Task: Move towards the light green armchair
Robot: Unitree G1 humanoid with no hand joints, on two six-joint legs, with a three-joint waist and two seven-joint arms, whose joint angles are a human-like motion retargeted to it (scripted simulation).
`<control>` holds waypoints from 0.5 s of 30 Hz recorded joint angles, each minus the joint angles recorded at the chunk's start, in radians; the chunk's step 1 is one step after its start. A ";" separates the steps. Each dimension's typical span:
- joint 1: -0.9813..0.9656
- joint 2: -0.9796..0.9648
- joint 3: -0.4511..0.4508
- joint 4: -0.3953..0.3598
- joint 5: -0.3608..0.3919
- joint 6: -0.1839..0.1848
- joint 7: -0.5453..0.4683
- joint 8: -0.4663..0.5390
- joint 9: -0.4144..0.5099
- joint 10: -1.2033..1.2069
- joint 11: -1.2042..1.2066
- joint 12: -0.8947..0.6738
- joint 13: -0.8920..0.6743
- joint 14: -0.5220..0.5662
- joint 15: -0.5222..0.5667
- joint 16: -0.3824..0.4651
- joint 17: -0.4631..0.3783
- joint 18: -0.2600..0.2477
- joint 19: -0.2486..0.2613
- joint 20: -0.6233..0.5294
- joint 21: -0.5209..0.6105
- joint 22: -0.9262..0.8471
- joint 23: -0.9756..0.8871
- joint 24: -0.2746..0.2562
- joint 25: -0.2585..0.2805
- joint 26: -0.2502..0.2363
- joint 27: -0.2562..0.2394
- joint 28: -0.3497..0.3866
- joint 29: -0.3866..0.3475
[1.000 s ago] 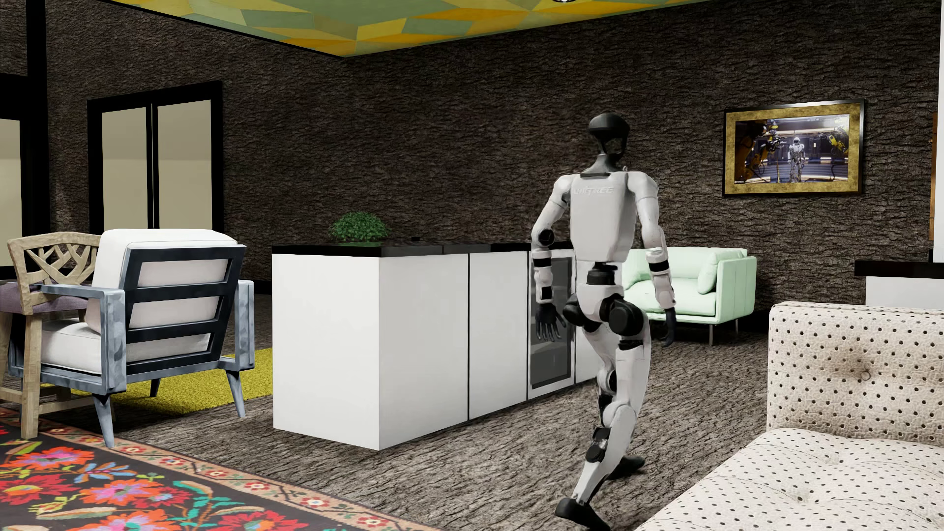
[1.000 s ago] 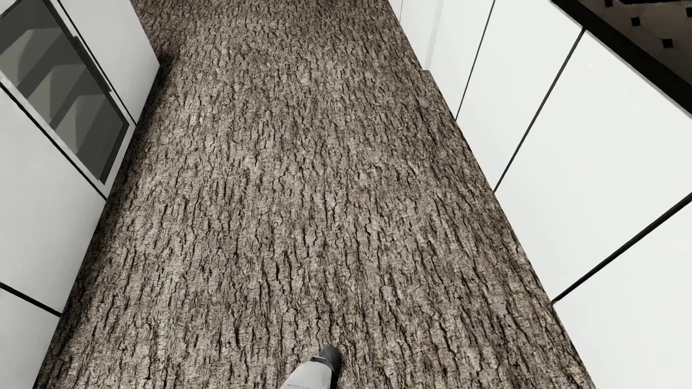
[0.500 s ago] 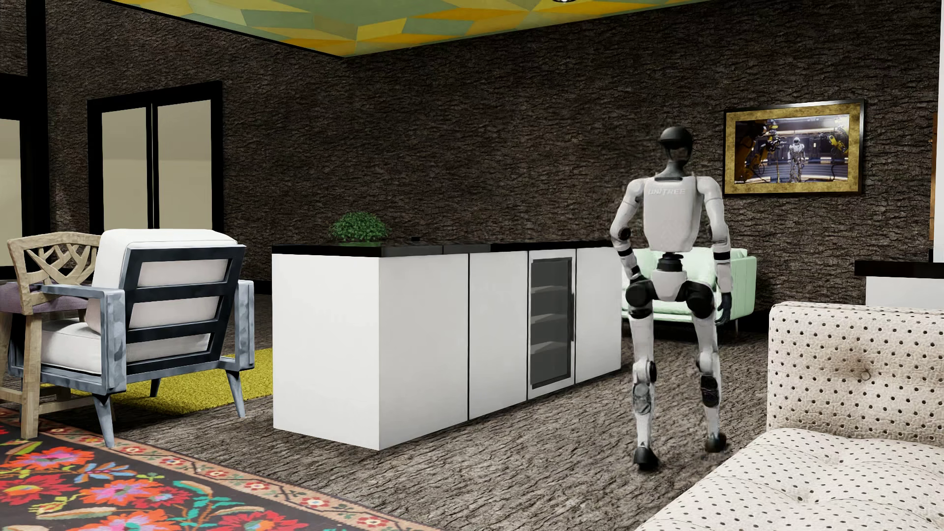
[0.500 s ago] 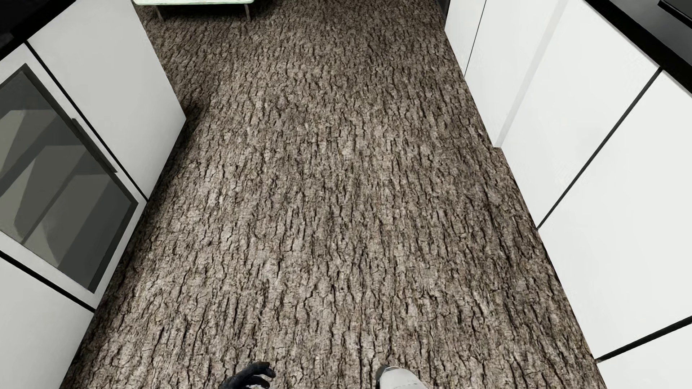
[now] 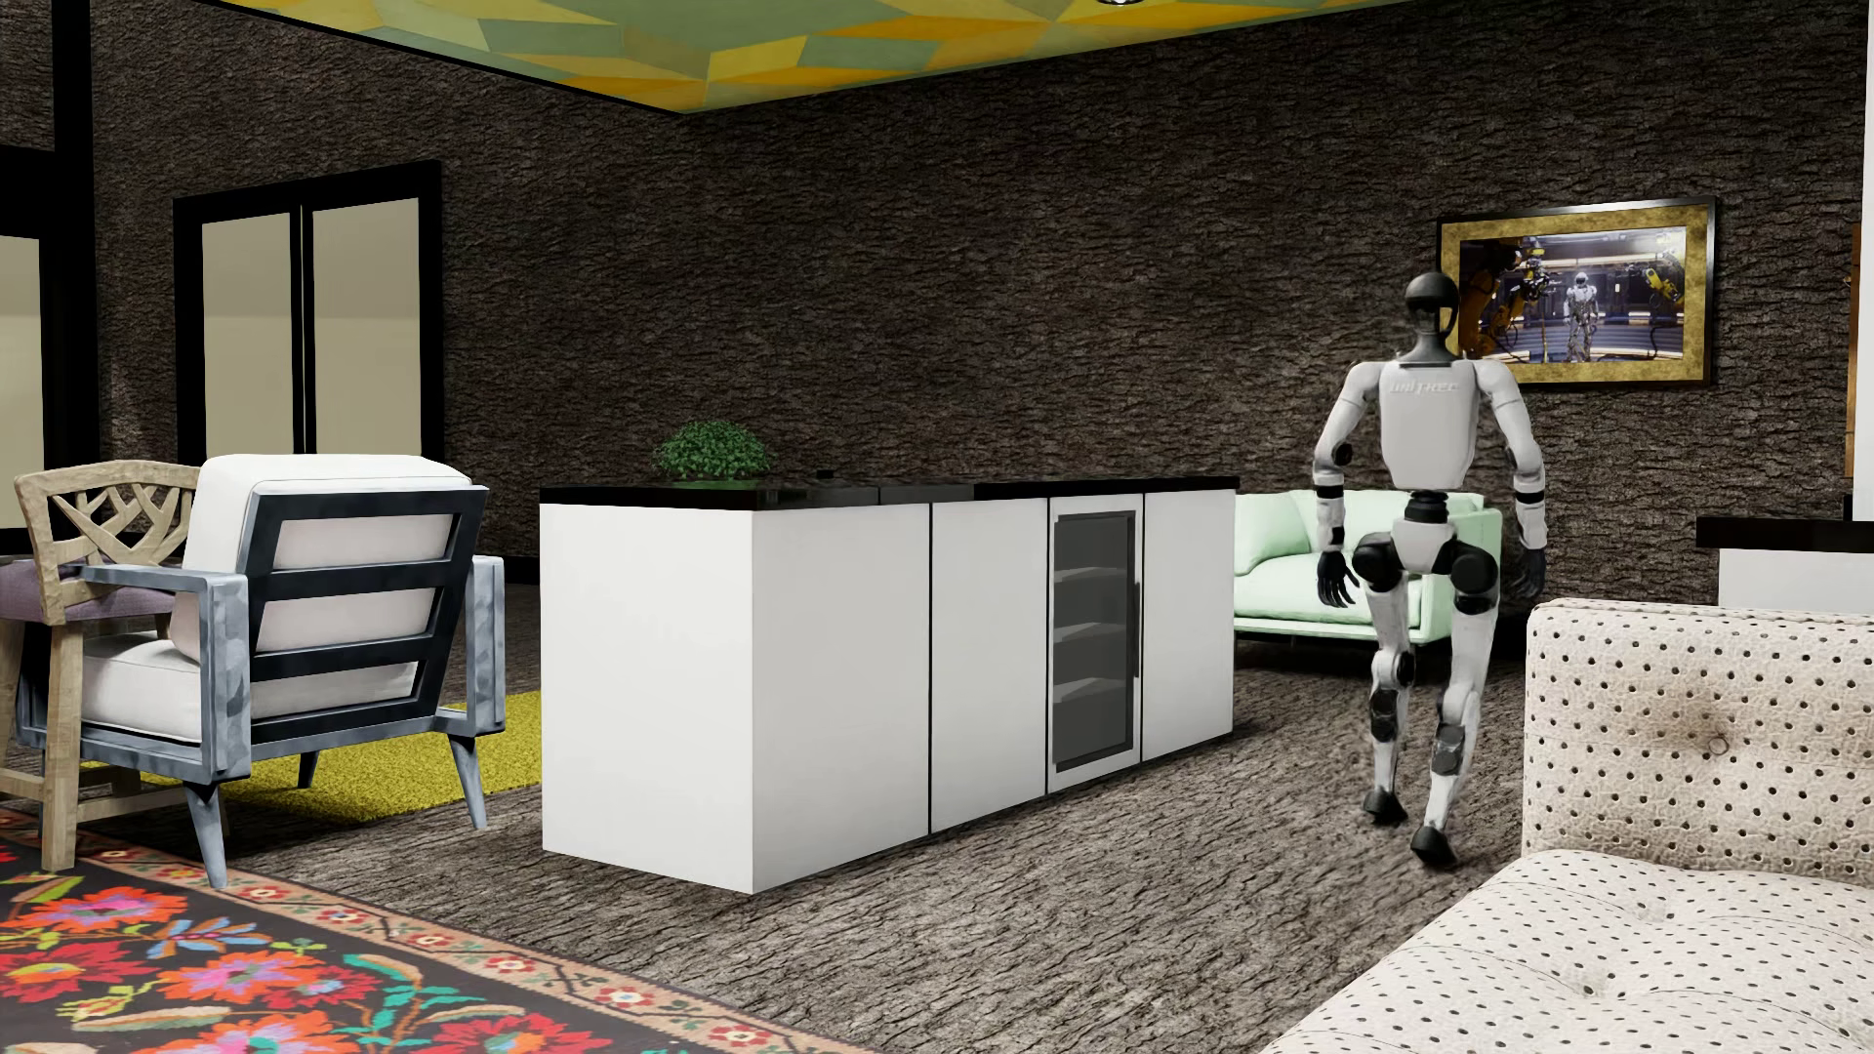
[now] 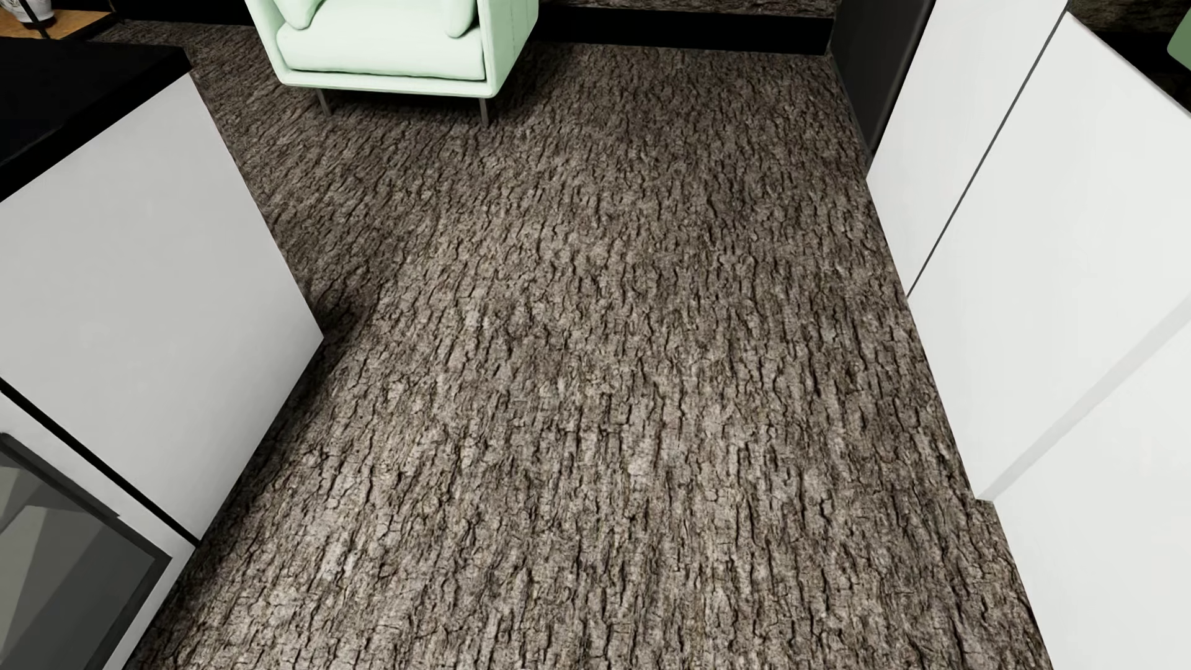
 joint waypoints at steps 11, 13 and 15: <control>0.278 -0.386 -0.163 -0.137 -0.105 -0.028 0.000 0.000 0.021 0.012 0.893 -0.073 0.068 -0.173 0.040 -0.026 0.046 0.000 0.000 0.087 0.027 -0.004 0.154 0.000 0.000 0.000 0.000 0.000 0.000; 0.470 -0.505 -0.279 -0.092 -0.078 0.018 0.000 0.000 0.027 -0.095 0.631 -0.137 0.124 -0.320 0.015 0.012 0.030 0.000 0.000 0.098 0.037 -0.152 0.164 0.000 0.000 0.000 0.000 0.000 0.000; 0.585 -0.557 -0.351 -0.060 -0.085 0.032 0.000 0.000 0.007 -0.136 0.207 -0.218 0.170 -0.451 -0.021 0.021 0.022 0.000 0.000 0.176 0.046 -0.241 0.161 0.000 0.000 0.000 0.000 0.000 0.000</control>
